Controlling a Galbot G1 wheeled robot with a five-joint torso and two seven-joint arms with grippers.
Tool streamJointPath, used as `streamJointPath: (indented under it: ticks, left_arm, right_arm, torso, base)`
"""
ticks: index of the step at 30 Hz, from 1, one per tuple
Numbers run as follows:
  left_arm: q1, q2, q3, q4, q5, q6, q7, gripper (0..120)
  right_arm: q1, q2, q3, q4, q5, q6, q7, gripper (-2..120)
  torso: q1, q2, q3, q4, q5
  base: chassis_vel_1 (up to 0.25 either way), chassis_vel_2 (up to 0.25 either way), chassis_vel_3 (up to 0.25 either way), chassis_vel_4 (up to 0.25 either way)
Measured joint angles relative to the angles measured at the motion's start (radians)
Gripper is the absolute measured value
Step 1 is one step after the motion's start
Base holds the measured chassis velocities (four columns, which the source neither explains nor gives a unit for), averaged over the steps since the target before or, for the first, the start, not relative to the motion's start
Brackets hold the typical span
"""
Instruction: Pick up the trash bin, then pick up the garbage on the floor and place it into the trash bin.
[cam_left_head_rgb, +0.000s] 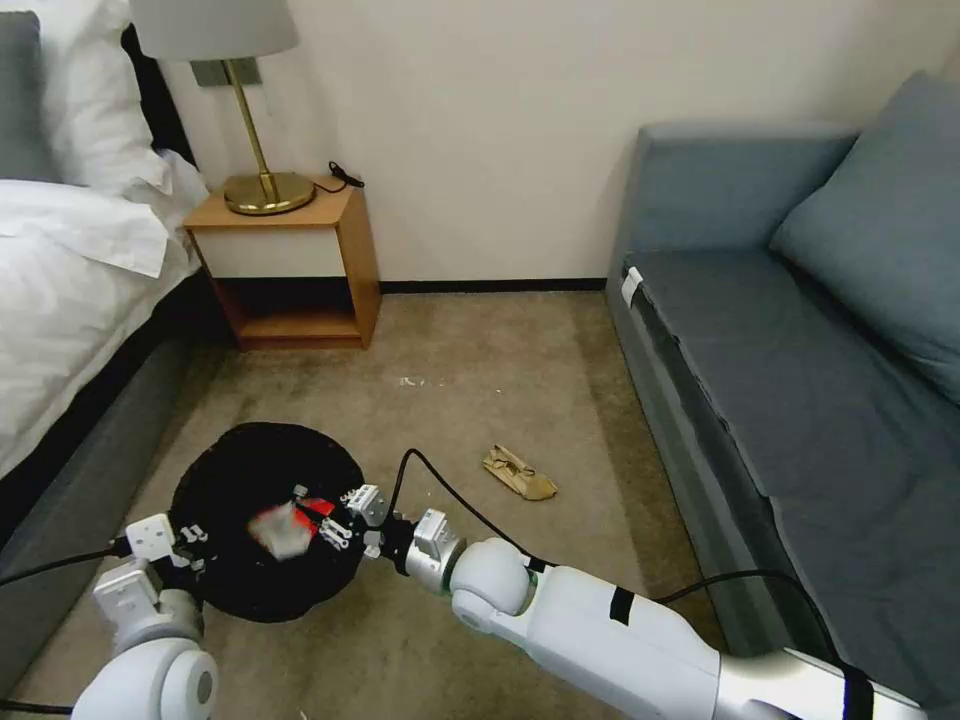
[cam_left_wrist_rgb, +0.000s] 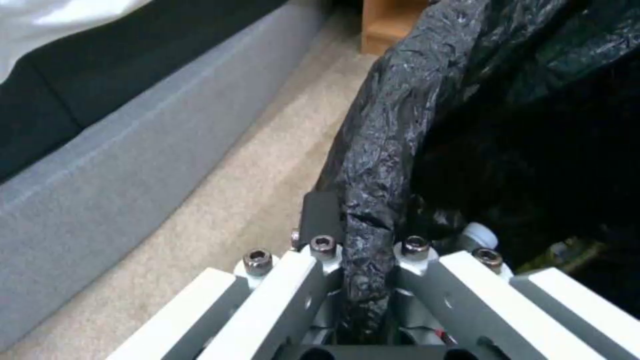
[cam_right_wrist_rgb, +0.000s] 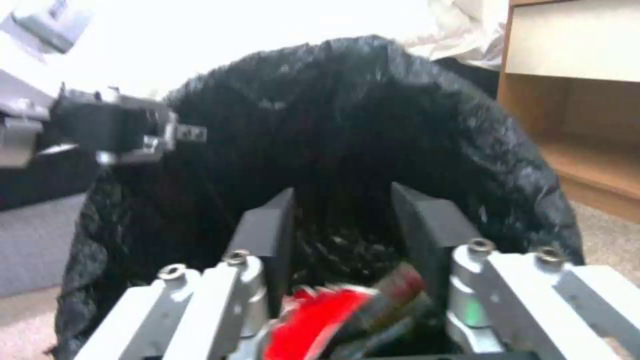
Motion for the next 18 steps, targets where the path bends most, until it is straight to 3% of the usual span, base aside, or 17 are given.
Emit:
streamJointPath:
  ticks: [6, 9, 11, 16, 18]
  left_arm:
    - [-0.006, 0.006, -0.005, 0.006, -0.001, 0.000, 0.001, 3]
    - [-0.011, 0.011, -0.009, 0.009, -0.005, 0.000, 0.001, 3]
    - [-0.019, 0.017, -0.015, 0.015, -0.012, 0.000, 0.001, 3]
    - [-0.036, 0.026, -0.023, 0.030, -0.029, 0.000, 0.001, 3]
    - [-0.051, 0.033, -0.025, 0.046, -0.035, 0.000, 0.001, 3]
  right_arm:
    - [-0.020, -0.008, 0.071, 0.025, 0.021, 0.021, -0.005, 68]
    - [-0.036, -0.016, 0.115, 0.013, 0.010, 0.095, 0.001, 76]
    - [-0.061, -0.033, 0.170, -0.026, -0.042, 0.211, 0.014, 86]
    - [-0.126, -0.087, 0.257, -0.018, -0.101, 0.232, 0.009, 98]
    - [-0.191, -0.112, 0.315, -0.008, -0.180, 0.247, 0.018, 99]
  torso:
    - [0.000, 0.000, 0.000, 0.0001, 0.0000]
    - [0.000, 0.000, 0.000, 0.0001, 0.0001]
    - [0.000, 0.000, 0.000, 0.0000, 0.0002]
    - [0.000, 0.000, 0.000, 0.0000, 0.0002]
    - [0.000, 0.000, 0.000, -0.0003, 0.0002]
  base:
    - [0.000, 0.000, 0.000, 0.000]
    - [0.000, 0.000, 0.000, 0.000]
    - [0.000, 0.000, 0.000, 0.000]
    - [0.000, 0.000, 0.000, 0.000]
    - [0.000, 0.000, 0.000, 0.000]
